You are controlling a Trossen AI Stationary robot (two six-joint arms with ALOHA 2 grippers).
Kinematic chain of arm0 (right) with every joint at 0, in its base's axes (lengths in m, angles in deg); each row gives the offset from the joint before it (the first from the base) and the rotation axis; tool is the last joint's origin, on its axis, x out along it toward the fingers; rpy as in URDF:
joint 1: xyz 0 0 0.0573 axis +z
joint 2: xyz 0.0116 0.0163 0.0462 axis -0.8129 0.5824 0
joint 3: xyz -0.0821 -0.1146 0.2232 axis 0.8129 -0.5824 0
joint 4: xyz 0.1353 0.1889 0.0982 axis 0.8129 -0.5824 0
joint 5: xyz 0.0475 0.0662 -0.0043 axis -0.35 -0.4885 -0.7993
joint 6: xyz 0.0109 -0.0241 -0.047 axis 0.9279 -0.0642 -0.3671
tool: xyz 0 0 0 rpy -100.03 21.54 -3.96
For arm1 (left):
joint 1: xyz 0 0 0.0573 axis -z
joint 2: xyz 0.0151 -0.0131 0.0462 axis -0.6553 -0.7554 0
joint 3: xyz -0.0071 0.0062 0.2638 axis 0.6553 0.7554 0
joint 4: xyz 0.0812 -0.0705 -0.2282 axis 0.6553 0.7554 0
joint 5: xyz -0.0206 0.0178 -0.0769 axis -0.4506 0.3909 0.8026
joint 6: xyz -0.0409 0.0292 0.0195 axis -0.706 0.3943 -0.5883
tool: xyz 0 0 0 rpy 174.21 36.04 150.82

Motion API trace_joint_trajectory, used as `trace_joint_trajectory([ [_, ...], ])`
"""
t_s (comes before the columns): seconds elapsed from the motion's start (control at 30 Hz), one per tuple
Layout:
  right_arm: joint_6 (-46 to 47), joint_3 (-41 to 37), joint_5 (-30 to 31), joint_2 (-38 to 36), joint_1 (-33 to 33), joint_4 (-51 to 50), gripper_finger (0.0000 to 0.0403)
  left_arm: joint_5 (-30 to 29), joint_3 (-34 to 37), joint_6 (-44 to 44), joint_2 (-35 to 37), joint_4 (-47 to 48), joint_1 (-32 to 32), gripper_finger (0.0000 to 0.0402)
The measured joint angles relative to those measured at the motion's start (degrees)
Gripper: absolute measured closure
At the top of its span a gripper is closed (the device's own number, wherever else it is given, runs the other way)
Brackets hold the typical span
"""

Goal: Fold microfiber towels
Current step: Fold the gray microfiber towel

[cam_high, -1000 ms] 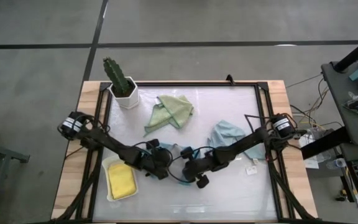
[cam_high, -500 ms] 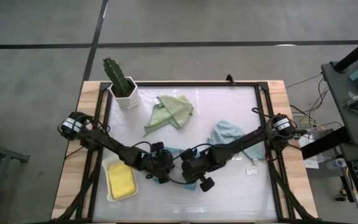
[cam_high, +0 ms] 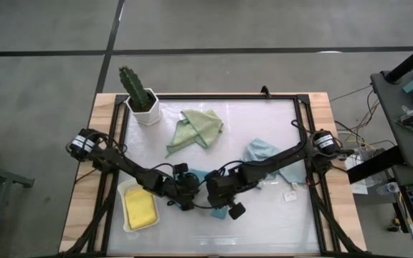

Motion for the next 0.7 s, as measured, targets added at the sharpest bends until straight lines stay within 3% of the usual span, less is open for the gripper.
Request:
trace_joint_trajectory([
  [0.13,-1.1,0.0,-2.7,0.9,-1.9,2.4,0.0391,0.0,0.0,0.0,-0.7,-1.2,0.1,0.0242],
  [0.7,-1.6,-0.3,-2.5,5.0,-8.3,11.3,0.0391,0.2,0.0,0.1,-0.9,-2.9,0.1,0.0242],
])
